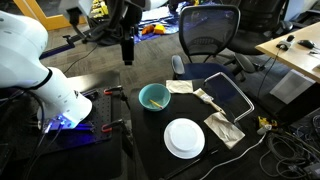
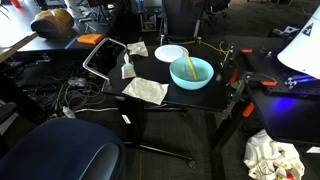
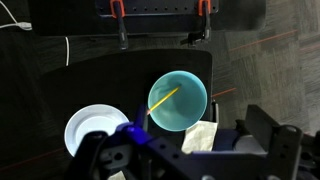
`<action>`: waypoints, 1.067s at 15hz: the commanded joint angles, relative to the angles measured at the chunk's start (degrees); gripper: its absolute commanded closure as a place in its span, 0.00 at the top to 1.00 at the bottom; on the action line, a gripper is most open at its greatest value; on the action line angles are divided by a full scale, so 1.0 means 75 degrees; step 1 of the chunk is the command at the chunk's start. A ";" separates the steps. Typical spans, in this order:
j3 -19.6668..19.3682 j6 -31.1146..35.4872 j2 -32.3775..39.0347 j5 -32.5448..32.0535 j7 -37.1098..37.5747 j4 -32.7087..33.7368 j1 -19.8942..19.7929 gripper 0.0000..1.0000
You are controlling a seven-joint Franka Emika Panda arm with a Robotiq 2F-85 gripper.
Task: Put the pencil on the table.
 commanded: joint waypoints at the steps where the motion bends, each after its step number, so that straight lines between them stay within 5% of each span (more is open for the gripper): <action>1: 0.0528 0.1241 0.0566 0.0414 0.0980 -0.0458 -0.0241 1.00; 16: 0.1538 0.5452 0.3211 0.1344 0.4125 -0.1335 -0.0131 1.00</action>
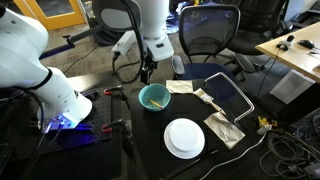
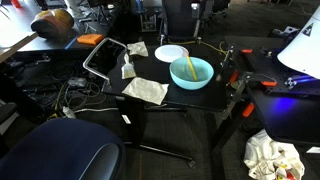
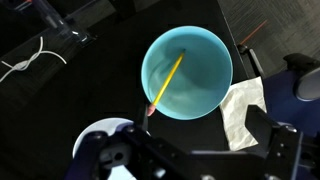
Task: Put the pencil on the table.
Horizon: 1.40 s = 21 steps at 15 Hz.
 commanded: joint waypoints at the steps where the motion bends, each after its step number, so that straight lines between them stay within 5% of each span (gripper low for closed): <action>1: 0.0226 0.0926 0.0759 0.0359 0.0569 -0.0043 -0.0007 1.00; 8: 0.0297 0.1822 0.2125 0.1666 0.0157 0.0096 0.0244 1.00; 9: 0.0226 0.1666 0.1824 0.1134 0.0413 -0.0020 0.0147 1.00; 21: 0.0304 0.2192 0.2443 0.0762 0.1262 0.0147 0.0330 1.00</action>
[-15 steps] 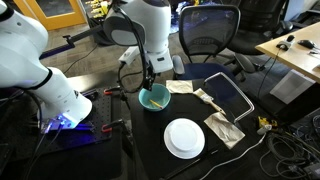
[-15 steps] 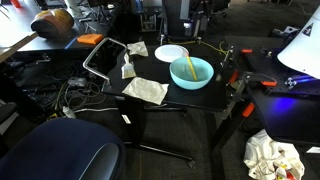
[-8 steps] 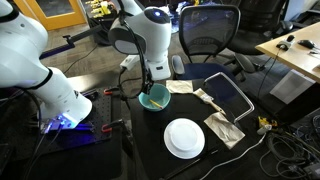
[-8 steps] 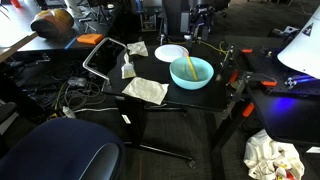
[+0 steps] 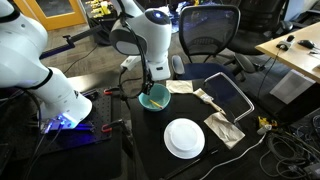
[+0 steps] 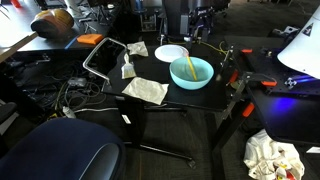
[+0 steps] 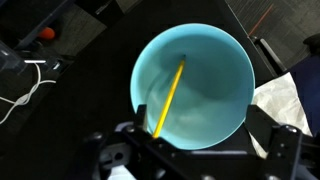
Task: Put the pencil on the table.
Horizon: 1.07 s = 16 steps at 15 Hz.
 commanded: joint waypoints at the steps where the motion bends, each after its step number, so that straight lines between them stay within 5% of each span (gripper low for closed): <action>1: 0.0069 0.0483 0.0385 -0.0375 0.0786 0.0129 0.0131 1.00; 8: -0.0074 0.0996 0.1200 -0.0741 0.1680 0.0320 0.0381 1.00; 16: -0.0170 0.1579 0.2190 -0.0511 0.1540 0.0717 0.0583 1.00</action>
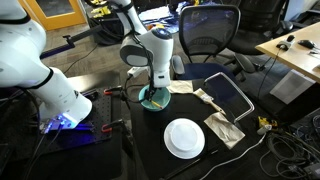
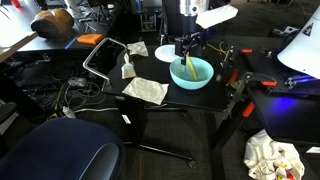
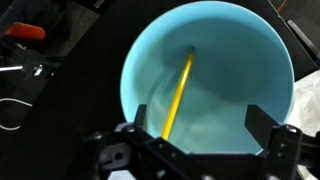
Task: Put the pencil on the table.
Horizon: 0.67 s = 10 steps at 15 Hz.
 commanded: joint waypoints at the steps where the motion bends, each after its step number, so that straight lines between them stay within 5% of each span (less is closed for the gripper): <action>1: -0.0115 0.0427 0.0534 0.0104 0.0157 0.0289 0.0201 1.00; 9: -0.0055 0.0545 0.1128 0.0456 0.0043 0.0517 0.0211 1.00; 10: -0.0069 0.0561 0.1169 0.0473 0.0059 0.0525 0.0236 0.75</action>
